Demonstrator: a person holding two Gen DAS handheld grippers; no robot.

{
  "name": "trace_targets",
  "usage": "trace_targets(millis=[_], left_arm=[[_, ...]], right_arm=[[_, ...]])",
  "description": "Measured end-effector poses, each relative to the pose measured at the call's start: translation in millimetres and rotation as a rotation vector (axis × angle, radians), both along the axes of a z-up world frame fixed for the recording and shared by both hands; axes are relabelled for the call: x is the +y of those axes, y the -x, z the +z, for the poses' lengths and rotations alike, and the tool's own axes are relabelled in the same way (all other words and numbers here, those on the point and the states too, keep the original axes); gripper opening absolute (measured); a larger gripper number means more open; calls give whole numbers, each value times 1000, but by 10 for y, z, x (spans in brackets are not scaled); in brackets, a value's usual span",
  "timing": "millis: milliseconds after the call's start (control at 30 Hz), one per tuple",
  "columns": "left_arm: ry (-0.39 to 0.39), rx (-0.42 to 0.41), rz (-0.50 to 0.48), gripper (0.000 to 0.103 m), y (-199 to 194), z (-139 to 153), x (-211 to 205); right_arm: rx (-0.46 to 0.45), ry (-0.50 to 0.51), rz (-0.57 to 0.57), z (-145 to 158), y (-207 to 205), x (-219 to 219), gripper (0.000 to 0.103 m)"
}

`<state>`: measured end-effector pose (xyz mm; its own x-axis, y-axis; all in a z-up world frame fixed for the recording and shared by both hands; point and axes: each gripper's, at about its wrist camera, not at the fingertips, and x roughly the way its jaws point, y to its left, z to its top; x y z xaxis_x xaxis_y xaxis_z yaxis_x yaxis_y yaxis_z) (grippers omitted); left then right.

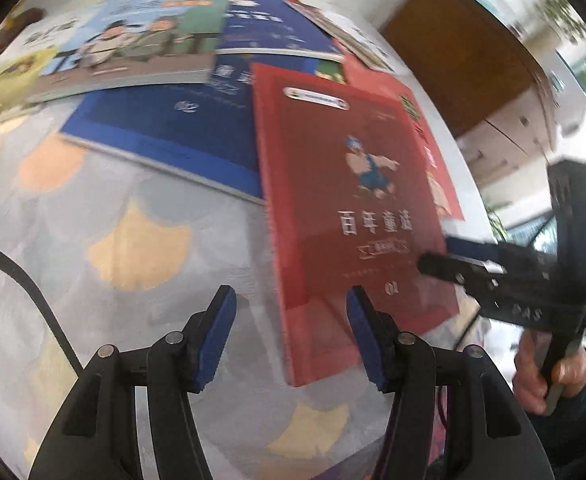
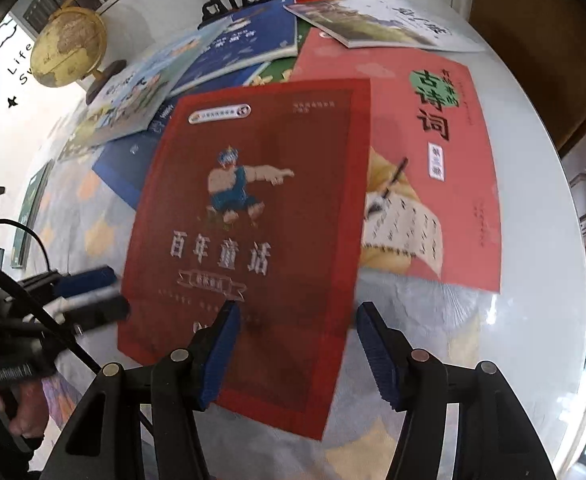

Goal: Organize books

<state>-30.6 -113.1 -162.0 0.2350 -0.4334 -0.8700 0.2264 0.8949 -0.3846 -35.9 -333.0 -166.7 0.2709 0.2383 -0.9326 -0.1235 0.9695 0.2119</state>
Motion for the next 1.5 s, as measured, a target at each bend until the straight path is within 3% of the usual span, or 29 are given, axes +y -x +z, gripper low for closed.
trace_targets(millis=[200, 300, 433, 500, 600, 667, 733, 767, 800, 833, 900, 1000, 1033, 1167, 1333, 1433, 1500], left_arm=[[-31, -37, 36, 54, -19, -57, -154], [-55, -59, 26, 54, -16, -56, -286], [-192, -109, -11, 55, 49, -34, -493], [-115, -85, 19, 55, 66, 28, -433], [174, -57, 72, 55, 128, 303, -148], [273, -63, 52, 55, 168, 454, -105], [261, -84, 28, 55, 193, 464, -170], [212, -73, 31, 54, 165, 357, -234], [181, -57, 37, 50, 143, 266, -283], [158, -38, 45, 38, 111, 145, -341], [152, 10, 63, 23, 48, -51, -385], [161, 26, 85, 18, 33, -120, -379], [184, 33, 87, 14, 27, -108, -368], [438, 111, 139, 10, -36, -30, -140], [611, 183, 164, 10, -32, -17, -30], [583, 185, 138, 10, -32, -13, -109], [558, 201, 130, 10, -31, -30, -150]], right_arm=[[-33, 22, 38, -32, 137, 27, 60], [-51, -14, 64, -31, 182, 58, 60], [-55, -56, 60, -35, 182, 30, 61], [-52, -84, 55, -41, 177, -17, 62], [-46, -141, 36, -55, 166, -124, 64], [-38, -188, 27, -66, 166, -190, 65], [-31, -219, 24, -73, 149, -202, 69], [-29, -231, 25, -77, 146, -202, 72], [-30, -239, 26, -79, 144, -194, 74], [-31, -239, 28, -80, 142, -182, 75], [-37, -224, 38, -76, 153, -143, 75], [-38, -227, 45, -82, 153, -141, 75], [-32, -231, 44, -80, 149, -144, 75], [26, -253, 46, -74, 112, -250, 76], [108, -482, -26, -168, 86, -586, 81], [150, -671, -113, -303, 62, -809, 79], [157, -741, -144, -360, 58, -872, 56]])
